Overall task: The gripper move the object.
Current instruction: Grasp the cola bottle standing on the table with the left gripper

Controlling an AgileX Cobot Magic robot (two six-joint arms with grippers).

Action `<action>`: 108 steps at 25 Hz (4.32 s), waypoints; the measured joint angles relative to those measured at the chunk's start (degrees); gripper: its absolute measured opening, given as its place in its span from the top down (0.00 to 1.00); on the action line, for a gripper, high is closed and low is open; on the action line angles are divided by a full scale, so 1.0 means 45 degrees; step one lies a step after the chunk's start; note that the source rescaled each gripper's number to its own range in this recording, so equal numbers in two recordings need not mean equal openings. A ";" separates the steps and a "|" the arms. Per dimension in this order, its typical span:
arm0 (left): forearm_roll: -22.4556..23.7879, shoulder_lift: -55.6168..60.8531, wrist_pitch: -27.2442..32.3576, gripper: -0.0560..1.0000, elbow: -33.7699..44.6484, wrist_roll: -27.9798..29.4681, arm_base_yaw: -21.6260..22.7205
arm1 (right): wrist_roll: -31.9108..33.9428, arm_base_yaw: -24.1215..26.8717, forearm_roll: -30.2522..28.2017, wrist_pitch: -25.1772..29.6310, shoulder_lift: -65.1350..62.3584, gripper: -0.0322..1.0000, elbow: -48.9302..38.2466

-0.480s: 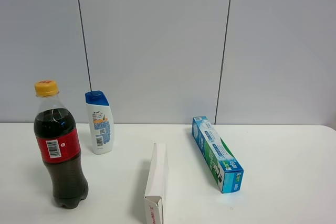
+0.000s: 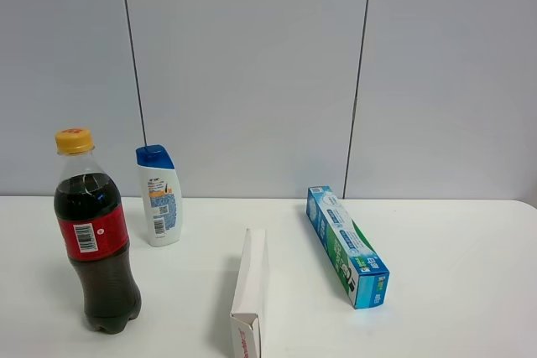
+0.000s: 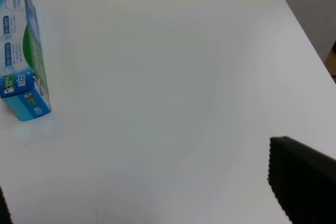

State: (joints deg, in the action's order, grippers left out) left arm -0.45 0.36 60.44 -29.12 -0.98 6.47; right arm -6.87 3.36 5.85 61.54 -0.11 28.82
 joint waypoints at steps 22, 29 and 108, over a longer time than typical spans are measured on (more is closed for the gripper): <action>-0.2792 0.0000 -0.0880 0.01 -0.0138 -0.0047 0.0000 | 0.0000 0.0000 0.0000 0.0000 0.0000 0.00 0.0000; -0.4628 -0.1471 -0.2454 0.01 -0.0658 -0.0694 0.0000 | 0.0000 0.0000 0.0000 0.0000 0.0000 0.00 0.0000; -0.0912 -1.0454 -1.1860 0.01 0.2060 -0.0238 -0.7268 | 0.0000 0.0000 0.0000 0.0000 0.0000 0.00 0.0000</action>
State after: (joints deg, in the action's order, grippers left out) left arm -4.55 -46.69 7.07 -19.85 -2.05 -26.24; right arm -6.87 3.36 5.85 61.54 -0.11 28.82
